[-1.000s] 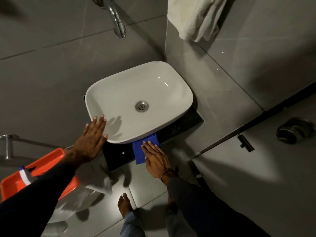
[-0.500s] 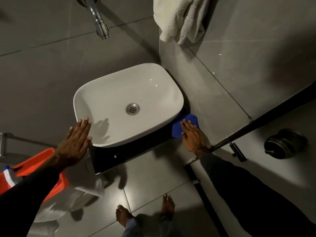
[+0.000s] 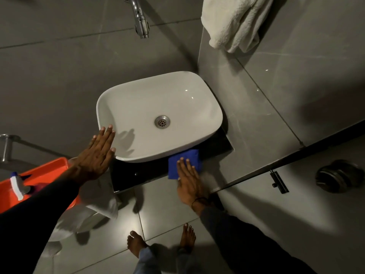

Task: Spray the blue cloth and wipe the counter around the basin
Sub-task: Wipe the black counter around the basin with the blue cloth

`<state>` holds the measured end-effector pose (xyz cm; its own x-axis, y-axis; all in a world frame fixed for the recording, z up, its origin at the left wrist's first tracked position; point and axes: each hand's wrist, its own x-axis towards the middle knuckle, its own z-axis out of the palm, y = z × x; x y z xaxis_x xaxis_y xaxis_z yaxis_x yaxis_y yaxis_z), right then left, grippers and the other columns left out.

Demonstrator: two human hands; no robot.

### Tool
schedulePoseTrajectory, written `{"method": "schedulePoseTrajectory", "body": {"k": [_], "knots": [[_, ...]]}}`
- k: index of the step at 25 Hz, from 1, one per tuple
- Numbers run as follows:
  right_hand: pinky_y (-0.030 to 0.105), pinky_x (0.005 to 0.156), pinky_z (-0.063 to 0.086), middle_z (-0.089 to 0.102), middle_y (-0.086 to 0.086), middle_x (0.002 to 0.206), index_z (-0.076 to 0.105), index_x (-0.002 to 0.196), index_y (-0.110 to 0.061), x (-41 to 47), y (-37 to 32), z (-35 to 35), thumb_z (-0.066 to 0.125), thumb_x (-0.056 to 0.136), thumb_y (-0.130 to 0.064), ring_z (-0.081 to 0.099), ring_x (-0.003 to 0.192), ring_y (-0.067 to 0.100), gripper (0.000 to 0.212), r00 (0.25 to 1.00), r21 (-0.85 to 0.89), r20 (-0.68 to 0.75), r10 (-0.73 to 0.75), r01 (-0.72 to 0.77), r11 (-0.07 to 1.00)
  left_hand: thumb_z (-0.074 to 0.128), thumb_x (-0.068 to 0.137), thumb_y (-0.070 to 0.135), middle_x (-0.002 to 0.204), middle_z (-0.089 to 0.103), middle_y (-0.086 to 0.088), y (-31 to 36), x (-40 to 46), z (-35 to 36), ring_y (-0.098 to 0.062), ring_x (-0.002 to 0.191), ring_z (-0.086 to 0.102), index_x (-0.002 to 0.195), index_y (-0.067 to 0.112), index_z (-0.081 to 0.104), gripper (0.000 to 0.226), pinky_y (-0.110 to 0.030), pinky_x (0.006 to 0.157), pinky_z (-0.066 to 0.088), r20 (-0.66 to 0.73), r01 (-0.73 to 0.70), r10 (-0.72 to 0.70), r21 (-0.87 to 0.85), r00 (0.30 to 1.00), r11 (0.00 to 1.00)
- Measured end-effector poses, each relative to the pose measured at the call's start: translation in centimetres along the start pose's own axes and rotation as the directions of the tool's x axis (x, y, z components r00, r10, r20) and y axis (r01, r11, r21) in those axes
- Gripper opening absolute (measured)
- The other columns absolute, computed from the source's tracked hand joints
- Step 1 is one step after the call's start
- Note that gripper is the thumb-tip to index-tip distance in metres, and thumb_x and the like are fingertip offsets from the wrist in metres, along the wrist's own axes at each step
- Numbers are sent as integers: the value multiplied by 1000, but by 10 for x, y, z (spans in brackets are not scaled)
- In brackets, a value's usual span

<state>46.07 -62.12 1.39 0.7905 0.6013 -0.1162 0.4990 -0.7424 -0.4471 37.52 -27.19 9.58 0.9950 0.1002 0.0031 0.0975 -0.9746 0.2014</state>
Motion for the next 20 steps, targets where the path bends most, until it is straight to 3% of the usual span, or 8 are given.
{"method": "schedulePoseTrajectory", "body": {"k": [5,8,10,12,14,17,19,20], "knots": [[39,127,5,15,3,168,16,159,-14,-7,-96,35,53,92,-11,7,156,23,76,963,42,155,-221,217,975,15,102,42,169,5,-12,16,-4,-1,-31,156,3,158,5,12,68,-52,125,11,10,138,-138,-73,990,988],[41,124,28,49,8,153,50,145,-9,2,-101,31,51,89,-10,40,146,26,57,973,154,45,-224,215,964,26,101,42,169,1,-11,34,-32,14,-28,156,1,159,10,9,68,-43,124,5,-2,353,-378,-355,926,865],[39,106,50,67,12,130,65,130,-10,11,-92,25,57,87,-10,61,123,29,43,994,257,-80,-69,87,962,34,99,43,166,15,-19,53,-53,30,-32,154,15,157,4,18,71,-40,124,14,21,467,-518,-464,855,753],[32,92,52,67,13,120,66,124,-12,19,-91,16,66,85,-12,62,112,29,39,989,318,-92,116,-81,944,46,93,45,147,39,-28,78,-67,46,-42,135,41,142,0,39,67,-44,114,36,50,549,-619,-523,784,653],[36,88,53,63,13,119,64,119,-10,27,-94,10,75,78,-14,61,111,30,42,957,389,-76,281,-231,892,61,88,42,127,46,-25,106,-66,52,-42,116,51,123,0,50,55,-43,98,43,86,610,-710,-591,699,528],[35,85,51,61,15,125,63,119,-7,38,-96,8,77,80,-20,62,113,33,44,895,390,75,440,-432,813,69,87,42,131,48,-18,137,-51,54,-36,117,53,124,8,54,53,-45,100,48,275,761,-762,-511,586,401],[33,83,50,63,15,123,64,117,-7,37,-101,10,74,85,-19,63,112,32,36,869,389,176,463,-493,778,66,84,49,127,54,-13,142,-46,62,-34,116,56,125,13,54,56,-52,101,48,350,783,-729,-469,589,408],[34,85,51,65,14,121,64,118,-7,35,-103,12,74,86,-17,64,111,32,35,847,426,219,485,-530,733,64,79,53,122,59,-9,141,-44,66,-31,112,60,121,18,56,56,-54,100,49,386,782,-715,-507,583,363]]}}
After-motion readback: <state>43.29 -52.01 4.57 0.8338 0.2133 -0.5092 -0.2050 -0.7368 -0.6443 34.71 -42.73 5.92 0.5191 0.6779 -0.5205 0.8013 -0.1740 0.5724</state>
